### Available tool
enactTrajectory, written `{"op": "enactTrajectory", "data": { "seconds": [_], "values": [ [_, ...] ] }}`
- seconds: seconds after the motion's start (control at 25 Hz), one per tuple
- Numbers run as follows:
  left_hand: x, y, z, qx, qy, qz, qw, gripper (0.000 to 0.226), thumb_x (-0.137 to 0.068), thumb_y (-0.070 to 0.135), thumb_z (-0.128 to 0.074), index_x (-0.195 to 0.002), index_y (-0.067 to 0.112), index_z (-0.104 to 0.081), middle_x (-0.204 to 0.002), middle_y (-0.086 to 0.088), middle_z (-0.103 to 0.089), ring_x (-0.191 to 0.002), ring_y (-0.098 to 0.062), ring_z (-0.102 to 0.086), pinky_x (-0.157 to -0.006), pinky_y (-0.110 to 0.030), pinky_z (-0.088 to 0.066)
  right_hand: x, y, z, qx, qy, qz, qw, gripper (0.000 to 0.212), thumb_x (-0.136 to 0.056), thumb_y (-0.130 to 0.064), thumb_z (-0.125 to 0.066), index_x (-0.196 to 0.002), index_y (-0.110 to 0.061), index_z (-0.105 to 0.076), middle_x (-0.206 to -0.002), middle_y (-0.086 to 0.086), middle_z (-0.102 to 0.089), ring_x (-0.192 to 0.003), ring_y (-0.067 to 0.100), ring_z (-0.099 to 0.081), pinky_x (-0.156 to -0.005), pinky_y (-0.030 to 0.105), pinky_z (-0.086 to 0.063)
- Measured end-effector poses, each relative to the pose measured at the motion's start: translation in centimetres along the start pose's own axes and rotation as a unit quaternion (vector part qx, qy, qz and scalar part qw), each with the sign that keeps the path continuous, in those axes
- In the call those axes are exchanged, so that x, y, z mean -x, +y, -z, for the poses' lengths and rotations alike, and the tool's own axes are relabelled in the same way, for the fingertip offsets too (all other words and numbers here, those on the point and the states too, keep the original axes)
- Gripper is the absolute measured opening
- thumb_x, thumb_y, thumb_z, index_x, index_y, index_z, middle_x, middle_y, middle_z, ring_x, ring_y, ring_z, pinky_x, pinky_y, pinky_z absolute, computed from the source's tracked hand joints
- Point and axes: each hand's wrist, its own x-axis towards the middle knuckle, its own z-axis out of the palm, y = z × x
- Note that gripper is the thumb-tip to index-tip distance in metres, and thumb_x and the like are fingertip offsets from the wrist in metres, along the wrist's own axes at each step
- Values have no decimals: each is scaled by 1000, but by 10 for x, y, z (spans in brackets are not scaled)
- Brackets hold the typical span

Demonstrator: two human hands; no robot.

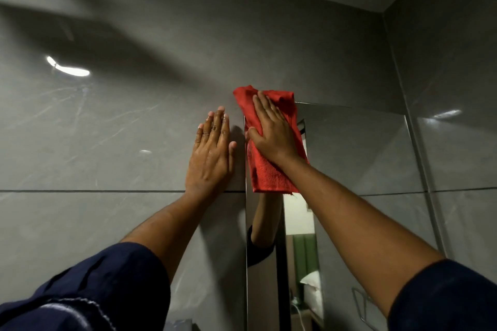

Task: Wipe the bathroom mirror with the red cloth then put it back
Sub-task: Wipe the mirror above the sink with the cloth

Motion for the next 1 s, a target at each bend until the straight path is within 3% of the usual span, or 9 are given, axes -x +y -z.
{"op": "enactTrajectory", "data": {
  "seconds": [0.2,0.32,0.6,0.76,0.88,1.0],
  "values": [
    [-1,2,-2,8,7,1,1000,58,-100,32,-18,-152,7,-11,-163,-10,-5,-147,-14,8,-124,-34,1,-20,13,9,34,-35,40,998,72,-90,-40,-46,-150,-22,-12,-161,1,-12,-148,19,-13,-121,43,-11],
    [-1,1,-2,28,15,-5,999,58,-100,30,-20,-151,6,-11,-163,-11,-6,-147,-15,7,-124,-34,0,-19,18,14,-12,-76,98,992,67,-91,-32,-44,-150,-19,-16,-161,3,-14,-149,18,-13,-121,48,-19],
    [-5,-4,2,122,48,37,991,58,-98,24,-21,-151,3,-13,-162,-14,-9,-151,-24,-2,-123,-33,1,45,28,25,-16,-163,224,961,65,-87,-21,-42,-149,-19,-21,-160,3,-19,-146,16,-22,-112,37,-37],
    [1,-4,2,67,-11,-17,998,57,-99,27,-23,-151,5,-15,-162,-14,-11,-151,-26,-5,-122,-33,-1,102,33,20,-14,-203,259,944,66,-88,-21,-44,-149,-23,-20,-160,-3,-16,-146,7,-17,-109,32,-42],
    [17,3,-5,4,-45,-32,998,59,-99,31,-22,-152,6,-13,-162,-13,-11,-151,-26,-5,-121,-33,1,141,31,13,-3,-240,271,932,67,-89,-24,-46,-150,-24,-16,-161,-1,-15,-141,16,-34,-101,39,-47],
    [42,16,-12,-48,-67,6,997,62,-99,35,-19,-152,6,-7,-163,-13,-5,-151,-25,-1,-121,-35,3,180,25,11,-18,-279,261,924,67,-89,-28,-39,-148,-31,-7,-160,-7,-8,-117,22,-58,-84,38,-53]
  ]
}}
